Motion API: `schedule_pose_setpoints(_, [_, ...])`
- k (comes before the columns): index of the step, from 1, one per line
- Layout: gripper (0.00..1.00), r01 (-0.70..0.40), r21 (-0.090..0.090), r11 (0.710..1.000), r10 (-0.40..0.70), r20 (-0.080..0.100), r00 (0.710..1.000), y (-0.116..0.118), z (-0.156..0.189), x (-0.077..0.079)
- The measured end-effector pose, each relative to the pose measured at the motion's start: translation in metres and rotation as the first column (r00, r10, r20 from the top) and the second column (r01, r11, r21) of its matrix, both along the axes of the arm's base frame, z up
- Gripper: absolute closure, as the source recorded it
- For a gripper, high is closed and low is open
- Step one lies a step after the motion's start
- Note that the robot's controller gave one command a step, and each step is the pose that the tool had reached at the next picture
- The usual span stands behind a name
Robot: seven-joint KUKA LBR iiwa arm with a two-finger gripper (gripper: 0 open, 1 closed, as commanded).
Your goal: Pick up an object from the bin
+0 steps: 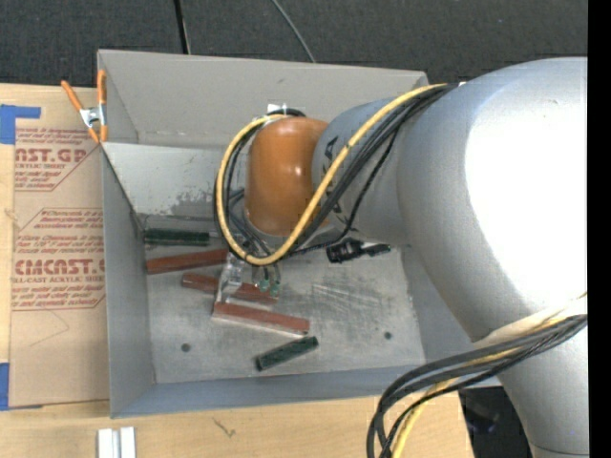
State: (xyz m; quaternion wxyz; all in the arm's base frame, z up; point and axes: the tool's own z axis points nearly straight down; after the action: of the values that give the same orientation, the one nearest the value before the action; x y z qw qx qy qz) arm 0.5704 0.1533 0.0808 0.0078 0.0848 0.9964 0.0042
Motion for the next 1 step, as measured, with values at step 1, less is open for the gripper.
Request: schedule_pose_setpoints(1, [1.00,-0.130,-0.007,0.992,0.130,-0.008,0.992,-0.0048,0.0279,-0.0233])
